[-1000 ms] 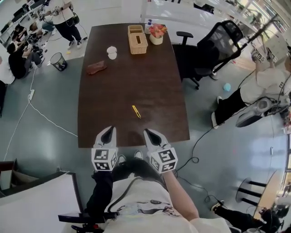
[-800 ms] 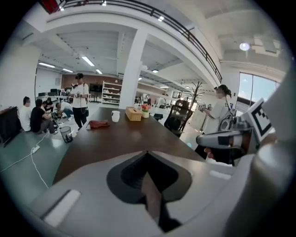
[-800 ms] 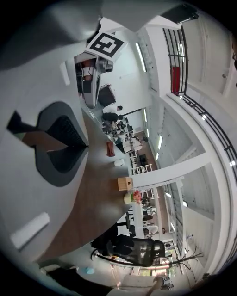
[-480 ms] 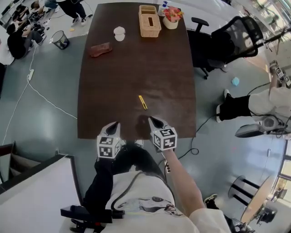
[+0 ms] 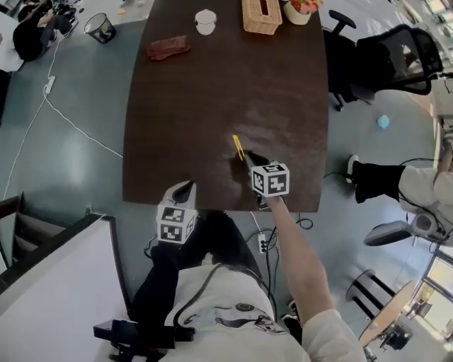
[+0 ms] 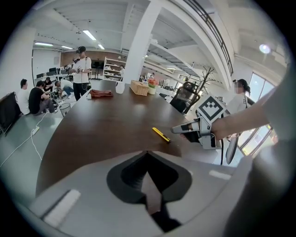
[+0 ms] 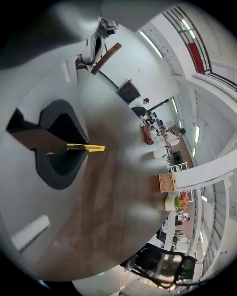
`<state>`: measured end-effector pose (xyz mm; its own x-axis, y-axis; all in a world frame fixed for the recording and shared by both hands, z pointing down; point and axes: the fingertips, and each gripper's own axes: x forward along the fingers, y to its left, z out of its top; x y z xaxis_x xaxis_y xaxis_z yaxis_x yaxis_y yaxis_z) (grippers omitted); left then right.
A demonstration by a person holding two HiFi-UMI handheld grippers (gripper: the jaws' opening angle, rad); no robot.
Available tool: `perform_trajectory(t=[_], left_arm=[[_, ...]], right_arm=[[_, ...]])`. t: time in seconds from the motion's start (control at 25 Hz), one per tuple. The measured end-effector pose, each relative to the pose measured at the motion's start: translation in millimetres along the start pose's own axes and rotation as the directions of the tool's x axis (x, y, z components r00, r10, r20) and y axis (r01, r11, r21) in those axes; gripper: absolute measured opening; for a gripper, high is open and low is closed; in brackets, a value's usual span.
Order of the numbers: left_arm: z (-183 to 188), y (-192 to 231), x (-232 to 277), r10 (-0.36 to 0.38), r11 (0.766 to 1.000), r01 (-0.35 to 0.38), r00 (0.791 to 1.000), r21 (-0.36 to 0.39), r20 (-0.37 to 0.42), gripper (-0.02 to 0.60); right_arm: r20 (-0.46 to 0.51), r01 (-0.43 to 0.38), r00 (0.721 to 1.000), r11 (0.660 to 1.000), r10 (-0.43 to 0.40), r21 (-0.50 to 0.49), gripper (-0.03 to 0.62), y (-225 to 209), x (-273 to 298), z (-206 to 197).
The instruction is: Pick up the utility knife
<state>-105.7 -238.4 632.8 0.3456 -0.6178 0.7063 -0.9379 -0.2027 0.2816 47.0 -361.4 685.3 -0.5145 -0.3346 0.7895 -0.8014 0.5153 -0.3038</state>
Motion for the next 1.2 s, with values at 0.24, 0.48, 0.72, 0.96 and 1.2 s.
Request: perform_trajectory(t=[0.24,0.48,0.72,0.96,1.2], left_arm=[[-3.8,3.5,-1.1,-0.014,1.000,0.013,1.000,-0.023,-0.022,0.000],[-10.3,6.5,-3.5,-0.022,0.999,0.021,0.999,-0.038,-0.032,0.000],[-12.8,6.0,-6.0,-0.027,0.999,0.025,0.999,-0.043,-0.035,0.000],[-13.0,2.9,-4.5,-0.035,0.998,0.034,0.999,-0.044,-0.033,0.000],[-11.1,7.5,-4.2,-0.034,0.998,0.033,0.999,-0.052,-0.029,0.000]], right_arm=[[-0.089,-0.025,0.996,1.000,0.024,-0.008,0.063,-4.4,18.6,-6.5],[-0.121,-0.033,0.992,0.999,0.034,0.004,0.072,-8.2,27.8,-11.2],[-0.123,-0.047,0.991,0.999,0.048,0.016,0.078,-3.7,30.7,-11.0],[-0.160,-0.046,0.986,0.999,0.041,-0.023,0.086,4.1,35.4,-15.2],[-0.163,-0.019,0.987,0.999,0.014,-0.028,0.072,1.1,37.1,-16.7]])
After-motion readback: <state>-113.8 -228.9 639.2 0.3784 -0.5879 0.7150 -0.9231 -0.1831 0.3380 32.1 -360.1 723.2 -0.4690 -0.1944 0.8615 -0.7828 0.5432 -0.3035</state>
